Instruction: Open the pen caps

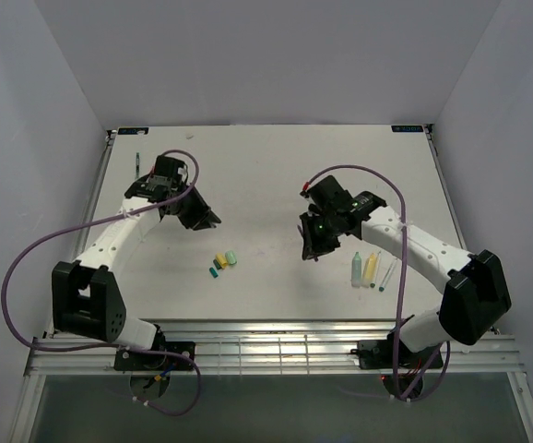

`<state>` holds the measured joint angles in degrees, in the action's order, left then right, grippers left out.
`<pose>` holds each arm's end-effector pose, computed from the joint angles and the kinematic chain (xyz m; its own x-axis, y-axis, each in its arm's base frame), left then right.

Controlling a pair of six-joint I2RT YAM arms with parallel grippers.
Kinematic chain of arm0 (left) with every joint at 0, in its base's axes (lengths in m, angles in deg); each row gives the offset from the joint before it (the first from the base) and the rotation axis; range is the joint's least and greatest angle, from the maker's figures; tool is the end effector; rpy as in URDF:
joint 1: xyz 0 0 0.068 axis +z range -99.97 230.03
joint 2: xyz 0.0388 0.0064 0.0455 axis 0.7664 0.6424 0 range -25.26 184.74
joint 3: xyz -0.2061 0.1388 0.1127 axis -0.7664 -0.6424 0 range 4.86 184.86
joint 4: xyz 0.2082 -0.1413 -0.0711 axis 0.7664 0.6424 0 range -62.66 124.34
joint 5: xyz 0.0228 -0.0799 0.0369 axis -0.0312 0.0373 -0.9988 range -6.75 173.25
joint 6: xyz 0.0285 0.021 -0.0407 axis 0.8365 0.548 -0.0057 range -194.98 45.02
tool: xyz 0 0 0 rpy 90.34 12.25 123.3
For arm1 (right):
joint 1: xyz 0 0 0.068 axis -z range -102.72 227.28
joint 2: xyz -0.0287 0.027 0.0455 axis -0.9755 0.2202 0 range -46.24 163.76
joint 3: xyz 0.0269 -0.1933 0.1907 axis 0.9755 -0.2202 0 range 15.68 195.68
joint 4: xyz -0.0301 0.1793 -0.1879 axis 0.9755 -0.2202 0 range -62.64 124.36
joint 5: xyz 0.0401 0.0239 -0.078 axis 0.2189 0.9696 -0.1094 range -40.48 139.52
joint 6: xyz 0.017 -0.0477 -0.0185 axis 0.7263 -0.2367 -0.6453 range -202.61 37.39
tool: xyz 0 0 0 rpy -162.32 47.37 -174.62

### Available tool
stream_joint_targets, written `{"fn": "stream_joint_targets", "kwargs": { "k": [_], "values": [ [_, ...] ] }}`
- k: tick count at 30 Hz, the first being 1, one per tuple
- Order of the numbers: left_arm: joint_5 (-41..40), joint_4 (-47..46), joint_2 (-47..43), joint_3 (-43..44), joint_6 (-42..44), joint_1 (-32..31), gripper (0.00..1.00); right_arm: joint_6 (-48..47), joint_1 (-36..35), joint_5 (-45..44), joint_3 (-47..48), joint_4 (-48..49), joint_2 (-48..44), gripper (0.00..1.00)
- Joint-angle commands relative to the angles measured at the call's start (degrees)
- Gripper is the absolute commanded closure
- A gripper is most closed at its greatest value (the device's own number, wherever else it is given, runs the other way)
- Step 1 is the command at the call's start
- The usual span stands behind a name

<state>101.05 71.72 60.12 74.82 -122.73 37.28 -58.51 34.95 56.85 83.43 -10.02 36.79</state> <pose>0.2953 -0.0780 0.2761 -0.8334 -0.5340 -0.1426 -0.3818 0.7428 -0.5499 0.2152 0.2023 0.2746 -0.8745 -0.2488 -0.4163 -0.3927 0.8670 0.3069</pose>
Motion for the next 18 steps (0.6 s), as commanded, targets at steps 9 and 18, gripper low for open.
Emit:
{"fn": "stream_joint_targets", "kwargs": {
  "k": [9,18],
  "values": [
    [-4.97,3.08,-14.20,-20.82,8.46,-2.19,1.00,0.60,8.40,2.07,-7.62,2.19,1.26,0.92],
    [-8.22,2.64,-13.84,-26.36,6.18,-2.19,0.87,-0.37,12.27,-2.23,-11.84,2.28,2.85,0.92]
  ]
}}
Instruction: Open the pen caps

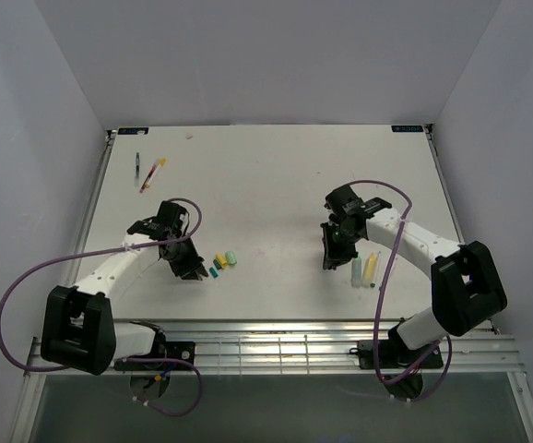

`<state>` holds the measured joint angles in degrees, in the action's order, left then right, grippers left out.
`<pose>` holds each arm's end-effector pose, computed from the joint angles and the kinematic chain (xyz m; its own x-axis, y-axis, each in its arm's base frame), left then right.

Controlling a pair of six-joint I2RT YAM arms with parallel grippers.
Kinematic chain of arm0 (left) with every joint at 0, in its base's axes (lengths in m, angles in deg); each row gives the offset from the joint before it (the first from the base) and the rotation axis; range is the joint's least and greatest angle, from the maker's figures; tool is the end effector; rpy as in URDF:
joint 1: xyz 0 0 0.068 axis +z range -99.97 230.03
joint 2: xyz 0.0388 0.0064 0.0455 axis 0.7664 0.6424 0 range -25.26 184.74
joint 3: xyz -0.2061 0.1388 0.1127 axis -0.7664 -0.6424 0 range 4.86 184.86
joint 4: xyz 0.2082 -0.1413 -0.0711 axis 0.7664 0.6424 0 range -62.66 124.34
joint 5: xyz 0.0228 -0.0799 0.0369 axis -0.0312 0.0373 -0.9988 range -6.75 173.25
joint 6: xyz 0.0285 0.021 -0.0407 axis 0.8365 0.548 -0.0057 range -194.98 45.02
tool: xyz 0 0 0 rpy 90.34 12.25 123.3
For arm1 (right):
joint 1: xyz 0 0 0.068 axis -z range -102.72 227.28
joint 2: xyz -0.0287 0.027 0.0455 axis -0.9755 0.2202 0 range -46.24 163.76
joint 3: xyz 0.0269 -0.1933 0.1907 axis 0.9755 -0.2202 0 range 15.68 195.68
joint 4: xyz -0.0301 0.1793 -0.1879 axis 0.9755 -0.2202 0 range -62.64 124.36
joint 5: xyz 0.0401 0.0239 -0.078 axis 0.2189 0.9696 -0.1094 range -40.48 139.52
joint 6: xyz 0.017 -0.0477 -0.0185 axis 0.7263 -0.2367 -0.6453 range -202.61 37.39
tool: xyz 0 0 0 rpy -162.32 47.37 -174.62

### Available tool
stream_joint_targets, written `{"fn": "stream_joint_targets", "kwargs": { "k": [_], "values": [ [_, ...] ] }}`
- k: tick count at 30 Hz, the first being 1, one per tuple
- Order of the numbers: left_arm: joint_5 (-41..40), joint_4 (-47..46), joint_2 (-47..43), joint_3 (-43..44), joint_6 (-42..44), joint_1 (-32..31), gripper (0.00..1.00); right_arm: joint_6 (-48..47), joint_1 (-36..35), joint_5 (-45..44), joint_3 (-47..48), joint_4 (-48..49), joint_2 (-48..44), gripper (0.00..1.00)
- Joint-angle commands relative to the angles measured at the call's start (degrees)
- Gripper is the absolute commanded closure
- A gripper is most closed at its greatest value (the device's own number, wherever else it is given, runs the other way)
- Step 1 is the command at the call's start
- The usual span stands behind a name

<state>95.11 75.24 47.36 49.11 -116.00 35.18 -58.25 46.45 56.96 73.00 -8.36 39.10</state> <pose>0.2022 -0.0612 0.1961 -0.9040 -0.4247 -0.0480 -0.3914 0.8677 -0.3064 0.2372 0.1470 0.2114 -0.9632 -0.0985 -0.2502 -0.1620 0.9552 0.2475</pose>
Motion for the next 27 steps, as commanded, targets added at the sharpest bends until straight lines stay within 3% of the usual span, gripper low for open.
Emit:
{"fn": "stream_joint_targets", "kwargs": {
  "k": [1,20,24,27],
  "values": [
    [-2.19,-1.05,-0.29,-0.83,-0.56,-0.09,0.87,-0.63,1.12,-2.69,-1.77,0.62,0.27,0.92],
    [-3.42,-8.08,12.63,0.05,1.20,-0.09,0.86,-0.98,4.64,-4.19,-10.03,3.70,-1.49,0.91],
    [-3.33,-9.05,14.65,-0.30,1.29,-0.09,0.83,-1.33,5.16,-4.19,-11.09,3.87,-1.76,0.89],
    [-3.42,-9.23,15.80,-0.22,1.29,-0.09,0.75,-1.59,5.34,-3.84,-11.96,4.22,-1.76,0.87]
  ]
}}
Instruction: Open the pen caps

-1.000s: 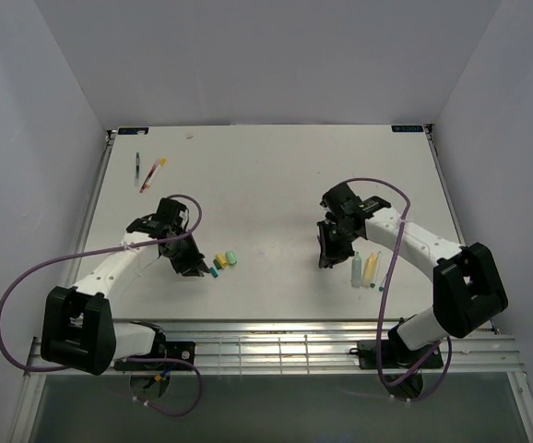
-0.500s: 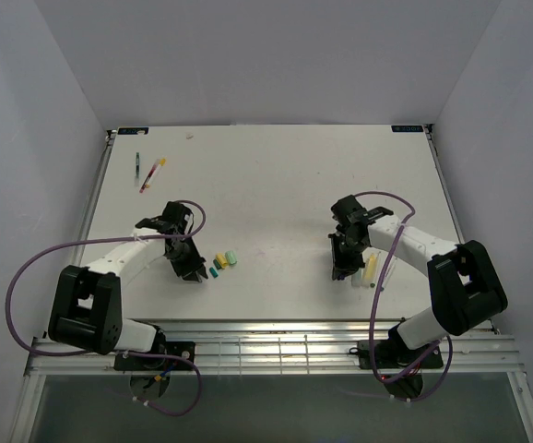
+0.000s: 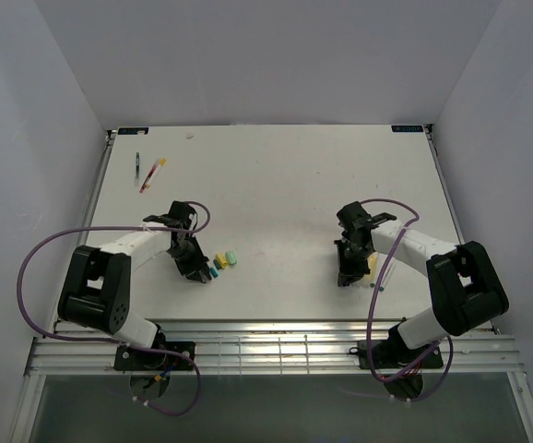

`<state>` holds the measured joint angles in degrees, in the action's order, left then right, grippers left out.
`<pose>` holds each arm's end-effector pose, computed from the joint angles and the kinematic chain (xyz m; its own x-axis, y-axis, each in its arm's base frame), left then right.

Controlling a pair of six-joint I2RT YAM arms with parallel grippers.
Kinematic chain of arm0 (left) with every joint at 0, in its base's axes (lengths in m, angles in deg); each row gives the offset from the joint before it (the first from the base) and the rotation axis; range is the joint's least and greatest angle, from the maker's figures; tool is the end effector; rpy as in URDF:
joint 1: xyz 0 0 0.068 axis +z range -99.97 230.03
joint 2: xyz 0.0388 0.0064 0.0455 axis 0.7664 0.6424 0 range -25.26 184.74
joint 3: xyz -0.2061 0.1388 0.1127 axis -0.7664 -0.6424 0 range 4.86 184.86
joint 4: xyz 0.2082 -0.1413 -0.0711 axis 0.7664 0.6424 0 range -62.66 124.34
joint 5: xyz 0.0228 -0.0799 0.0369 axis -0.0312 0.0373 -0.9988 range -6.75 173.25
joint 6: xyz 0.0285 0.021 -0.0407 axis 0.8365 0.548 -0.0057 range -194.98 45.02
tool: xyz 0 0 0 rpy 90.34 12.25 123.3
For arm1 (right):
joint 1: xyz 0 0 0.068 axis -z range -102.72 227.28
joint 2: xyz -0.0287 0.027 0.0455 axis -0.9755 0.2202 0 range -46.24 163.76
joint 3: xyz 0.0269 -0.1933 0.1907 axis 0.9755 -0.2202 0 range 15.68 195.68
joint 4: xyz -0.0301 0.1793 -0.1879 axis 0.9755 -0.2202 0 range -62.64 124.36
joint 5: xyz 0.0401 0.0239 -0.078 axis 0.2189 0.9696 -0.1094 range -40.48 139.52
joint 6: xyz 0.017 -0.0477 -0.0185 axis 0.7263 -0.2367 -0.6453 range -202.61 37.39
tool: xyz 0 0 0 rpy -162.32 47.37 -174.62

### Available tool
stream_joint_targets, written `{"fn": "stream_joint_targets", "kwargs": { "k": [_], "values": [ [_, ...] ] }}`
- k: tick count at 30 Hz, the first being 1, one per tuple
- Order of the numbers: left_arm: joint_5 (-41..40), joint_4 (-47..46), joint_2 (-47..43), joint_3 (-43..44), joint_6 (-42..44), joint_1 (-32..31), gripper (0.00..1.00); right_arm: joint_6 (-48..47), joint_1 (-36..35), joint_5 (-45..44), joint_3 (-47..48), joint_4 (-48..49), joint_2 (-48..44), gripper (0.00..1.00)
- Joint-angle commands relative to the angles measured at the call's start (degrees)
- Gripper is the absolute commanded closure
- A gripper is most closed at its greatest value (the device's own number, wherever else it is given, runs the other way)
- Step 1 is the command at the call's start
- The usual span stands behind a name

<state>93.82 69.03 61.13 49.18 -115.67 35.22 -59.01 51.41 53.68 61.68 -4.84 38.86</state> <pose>0.2278 -0.0670 0.1490 -0.9051 -0.4235 0.0366 -0.4214 0.8824 -0.2091 0.2216 0.1104 0.1614 -0.9869 -0.0348 -0.1575 -0.0582 0.9875 0.1464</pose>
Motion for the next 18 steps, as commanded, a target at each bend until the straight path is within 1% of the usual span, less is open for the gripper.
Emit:
{"fn": "stream_joint_targets", "kwargs": {
  "k": [1,12,18],
  "values": [
    [-2.22,-3.02,2.38,-0.19,0.87,-0.13,0.72,-0.83,0.38,-0.65,-0.82,0.70,-1.52,0.87],
    [-2.04,-2.41,1.42,-1.51,0.17,-0.13,0.61,-3.03,2.05,-2.40,-0.38,2.11,0.94,0.75],
    [-2.22,-0.65,-1.39,-2.83,-0.62,-0.22,0.59,-4.87,2.58,-2.76,0.85,2.20,1.56,0.70]
  ]
}}
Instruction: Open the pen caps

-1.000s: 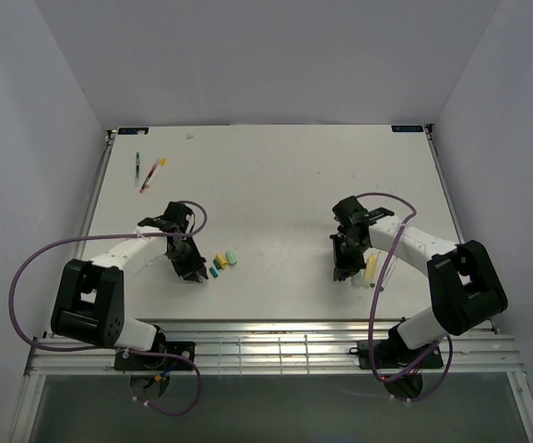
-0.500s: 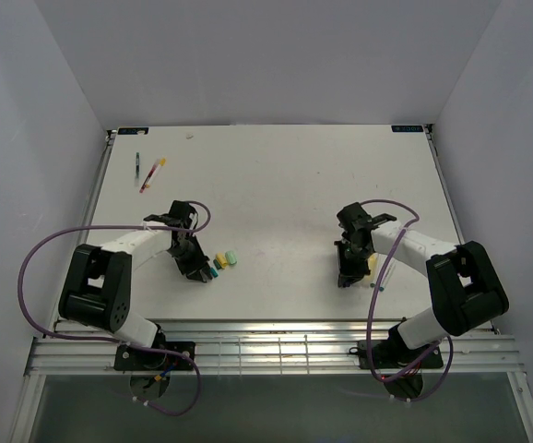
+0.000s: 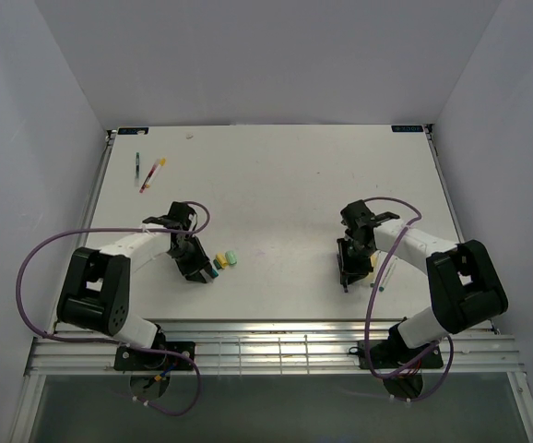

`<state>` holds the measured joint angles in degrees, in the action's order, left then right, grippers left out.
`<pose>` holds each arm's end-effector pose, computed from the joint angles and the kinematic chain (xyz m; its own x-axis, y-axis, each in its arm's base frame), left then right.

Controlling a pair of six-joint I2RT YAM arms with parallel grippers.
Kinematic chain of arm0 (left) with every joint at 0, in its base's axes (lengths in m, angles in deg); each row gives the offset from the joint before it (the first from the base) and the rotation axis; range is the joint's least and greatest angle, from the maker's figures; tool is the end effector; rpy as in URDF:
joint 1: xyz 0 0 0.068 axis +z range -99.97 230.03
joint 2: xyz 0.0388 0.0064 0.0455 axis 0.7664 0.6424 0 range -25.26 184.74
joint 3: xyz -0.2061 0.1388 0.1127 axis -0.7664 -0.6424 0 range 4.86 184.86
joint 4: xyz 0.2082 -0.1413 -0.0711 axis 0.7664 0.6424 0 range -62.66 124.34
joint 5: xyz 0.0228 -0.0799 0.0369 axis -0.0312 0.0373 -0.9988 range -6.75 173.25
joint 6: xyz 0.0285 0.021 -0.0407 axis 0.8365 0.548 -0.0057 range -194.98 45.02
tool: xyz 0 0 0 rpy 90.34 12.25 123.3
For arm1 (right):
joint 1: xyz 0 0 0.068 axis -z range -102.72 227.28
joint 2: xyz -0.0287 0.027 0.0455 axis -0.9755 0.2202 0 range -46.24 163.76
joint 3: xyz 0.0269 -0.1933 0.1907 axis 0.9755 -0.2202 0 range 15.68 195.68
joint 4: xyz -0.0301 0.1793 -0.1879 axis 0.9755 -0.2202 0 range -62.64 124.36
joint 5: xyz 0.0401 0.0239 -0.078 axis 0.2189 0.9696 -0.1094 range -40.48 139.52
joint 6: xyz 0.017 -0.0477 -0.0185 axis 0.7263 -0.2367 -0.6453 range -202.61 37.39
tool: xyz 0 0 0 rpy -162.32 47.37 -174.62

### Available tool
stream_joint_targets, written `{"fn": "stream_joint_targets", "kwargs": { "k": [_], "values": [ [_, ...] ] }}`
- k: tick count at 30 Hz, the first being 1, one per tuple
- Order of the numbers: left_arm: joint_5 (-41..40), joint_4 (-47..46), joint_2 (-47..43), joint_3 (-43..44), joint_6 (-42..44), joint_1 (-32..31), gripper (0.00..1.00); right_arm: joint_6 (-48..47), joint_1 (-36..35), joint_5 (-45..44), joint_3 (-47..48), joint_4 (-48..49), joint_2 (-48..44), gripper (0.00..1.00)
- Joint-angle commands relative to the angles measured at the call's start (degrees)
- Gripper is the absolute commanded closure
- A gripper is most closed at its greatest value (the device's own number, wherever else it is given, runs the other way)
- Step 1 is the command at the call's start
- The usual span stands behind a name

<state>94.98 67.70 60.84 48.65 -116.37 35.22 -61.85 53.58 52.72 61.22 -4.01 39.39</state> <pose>0.2278 -0.0677 0.1484 -0.9015 -0.4312 0.0377 -0.4274 0.8728 -0.2356 0.2261 0.1015 0.1576 -0.9848 -0.0458 -0.1678 -0.0669 0.9903 0.1222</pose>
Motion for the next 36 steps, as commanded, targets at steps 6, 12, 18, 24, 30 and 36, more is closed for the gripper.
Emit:
{"fn": "stream_joint_targets", "kwargs": {
  "k": [6,12,18,24,30,36],
  "values": [
    [-4.96,5.42,-6.91,-1.17,-1.59,-0.13,0.54,-3.44,0.50,-1.18,3.14,0.76,-3.00,0.64],
    [-6.71,12.80,-13.77,4.44,-5.45,-0.22,0.45,-4.40,0.41,5.05,9.38,-1.97,-9.85,0.57],
    [-15.22,18.18,-13.52,15.87,-6.34,-0.05,0.36,-3.79,0.15,12.26,16.42,-5.22,-15.92,0.54],
    [-28.49,14.84,-0.09,35.46,4.72,5.04,0.28,0.16,-0.55,22.45,17.91,-7.24,-18.39,0.54],
    [-33.00,8.35,17.59,54.11,11.93,14.27,0.24,-0.36,-1.08,26.41,26.50,-13.73,-13.83,0.54],
    [-29.83,-7.91,27.25,60.87,21.07,19.73,0.25,0.07,-1.08,30.01,35.75,-17.62,-4.96,0.54]
  ]
}}
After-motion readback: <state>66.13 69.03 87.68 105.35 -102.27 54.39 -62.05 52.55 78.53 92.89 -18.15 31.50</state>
